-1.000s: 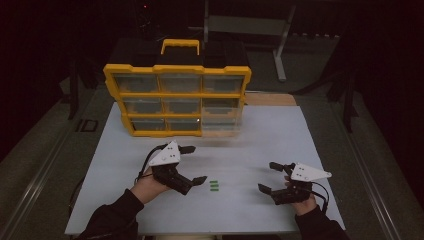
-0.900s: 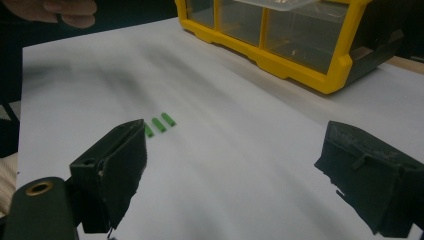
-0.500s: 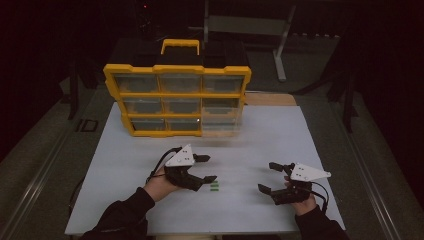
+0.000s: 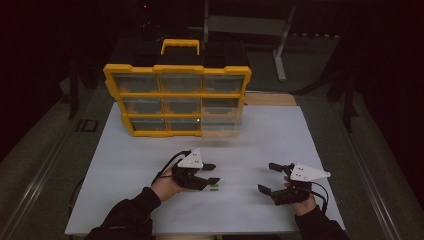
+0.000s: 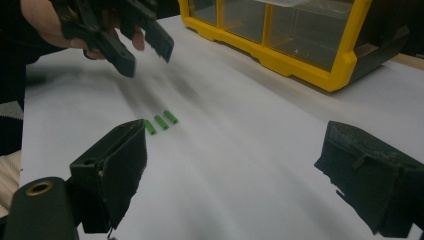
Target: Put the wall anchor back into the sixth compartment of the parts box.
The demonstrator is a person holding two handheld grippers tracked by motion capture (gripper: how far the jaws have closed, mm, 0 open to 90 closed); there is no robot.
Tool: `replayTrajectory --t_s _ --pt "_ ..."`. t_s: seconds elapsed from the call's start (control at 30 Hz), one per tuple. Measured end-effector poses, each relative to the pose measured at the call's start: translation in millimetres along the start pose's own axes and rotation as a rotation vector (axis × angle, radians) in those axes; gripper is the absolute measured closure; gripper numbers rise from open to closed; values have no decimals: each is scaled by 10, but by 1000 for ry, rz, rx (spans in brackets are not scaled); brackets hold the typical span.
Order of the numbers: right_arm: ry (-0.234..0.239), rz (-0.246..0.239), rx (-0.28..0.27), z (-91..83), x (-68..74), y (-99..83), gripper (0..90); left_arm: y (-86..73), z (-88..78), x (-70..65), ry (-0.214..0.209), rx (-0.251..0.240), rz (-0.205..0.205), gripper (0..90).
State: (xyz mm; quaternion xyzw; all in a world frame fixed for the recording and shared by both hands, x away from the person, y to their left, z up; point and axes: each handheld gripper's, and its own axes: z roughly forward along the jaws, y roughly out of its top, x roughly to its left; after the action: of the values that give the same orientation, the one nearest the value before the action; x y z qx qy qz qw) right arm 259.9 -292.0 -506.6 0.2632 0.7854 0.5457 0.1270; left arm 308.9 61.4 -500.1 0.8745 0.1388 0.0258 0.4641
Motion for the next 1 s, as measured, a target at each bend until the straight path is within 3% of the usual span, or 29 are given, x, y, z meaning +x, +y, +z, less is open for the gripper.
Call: replayTrajectory --t_s 0.33,0.57,0.67,1.0 --pt "4 2 6 6 3 -4 119 -80 144 55 -16 76 -39 623" --pt "5 1 7 11 0 -9 119 -142 235 88 -4 125 -39 686" --pt "6 2 8 10 -2 -10 119 -152 274 97 -20 141 -51 713" --pt "6 3 7 7 -5 -11 119 -172 375 98 -11 181 -35 786"
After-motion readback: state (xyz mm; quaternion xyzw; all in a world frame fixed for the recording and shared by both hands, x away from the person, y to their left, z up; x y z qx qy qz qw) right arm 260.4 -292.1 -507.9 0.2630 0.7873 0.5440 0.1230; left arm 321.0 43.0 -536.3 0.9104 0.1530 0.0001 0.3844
